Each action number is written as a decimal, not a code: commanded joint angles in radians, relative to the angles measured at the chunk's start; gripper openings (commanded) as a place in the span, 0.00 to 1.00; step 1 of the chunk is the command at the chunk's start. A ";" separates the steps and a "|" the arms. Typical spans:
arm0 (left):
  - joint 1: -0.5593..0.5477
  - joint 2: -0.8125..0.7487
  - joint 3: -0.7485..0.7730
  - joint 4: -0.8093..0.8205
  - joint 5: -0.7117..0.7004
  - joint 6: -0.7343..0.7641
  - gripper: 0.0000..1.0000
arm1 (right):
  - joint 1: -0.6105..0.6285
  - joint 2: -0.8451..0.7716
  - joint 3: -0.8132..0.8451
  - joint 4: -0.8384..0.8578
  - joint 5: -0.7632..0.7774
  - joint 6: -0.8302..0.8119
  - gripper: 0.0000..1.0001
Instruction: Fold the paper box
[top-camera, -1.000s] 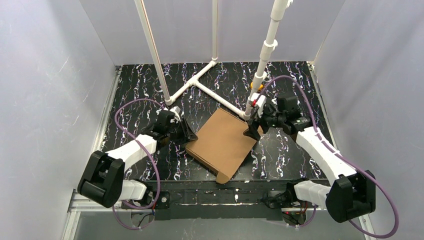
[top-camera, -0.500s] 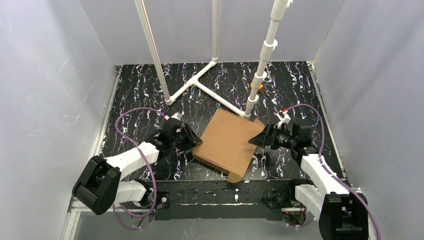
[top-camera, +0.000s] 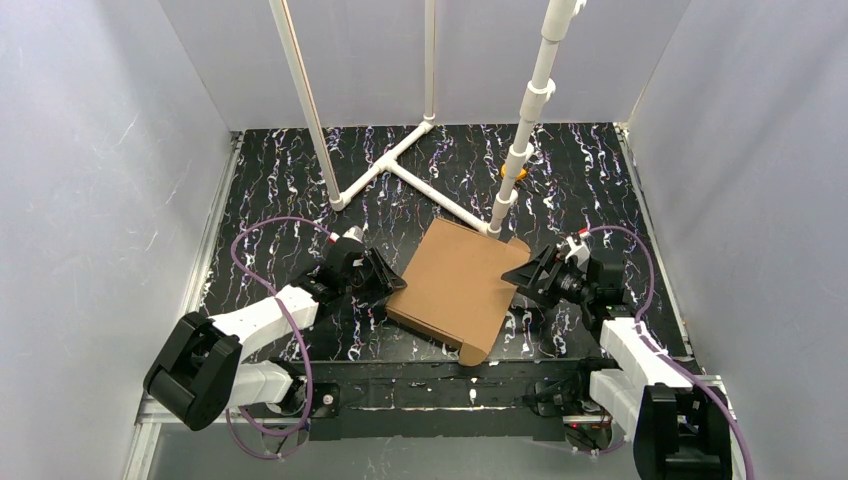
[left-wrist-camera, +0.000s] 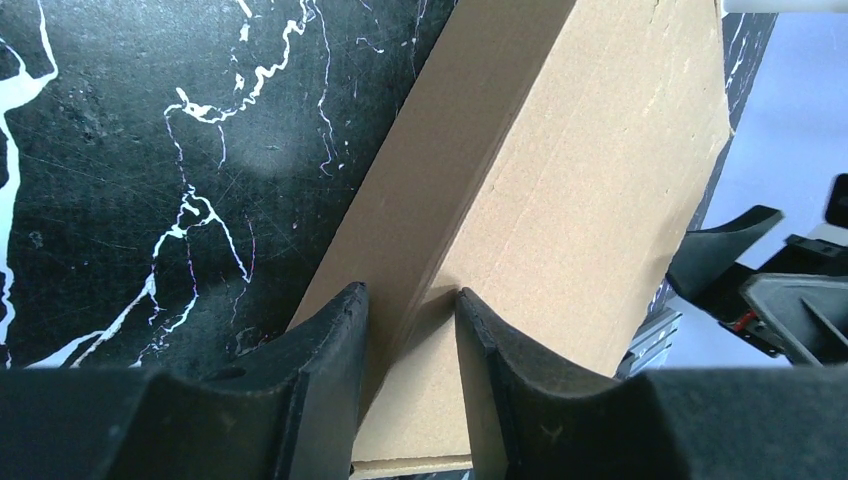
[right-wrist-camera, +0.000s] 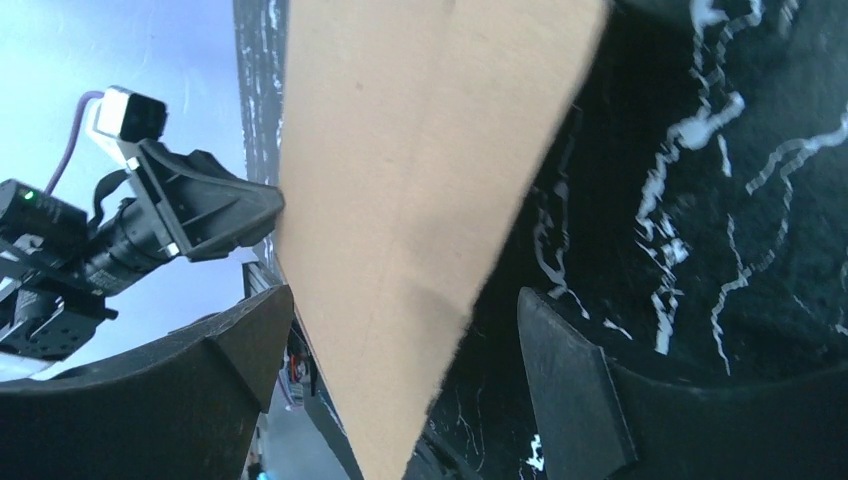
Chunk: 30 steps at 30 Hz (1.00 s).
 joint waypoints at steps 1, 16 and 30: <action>-0.008 0.001 -0.009 -0.019 0.012 0.008 0.36 | -0.002 0.033 -0.045 0.114 0.025 0.086 0.90; -0.011 0.001 -0.029 0.024 0.060 -0.010 0.39 | 0.080 0.381 0.030 0.366 -0.001 0.105 0.69; -0.009 -0.084 -0.022 0.038 0.096 0.043 0.66 | 0.080 0.353 0.022 0.373 0.003 0.059 0.03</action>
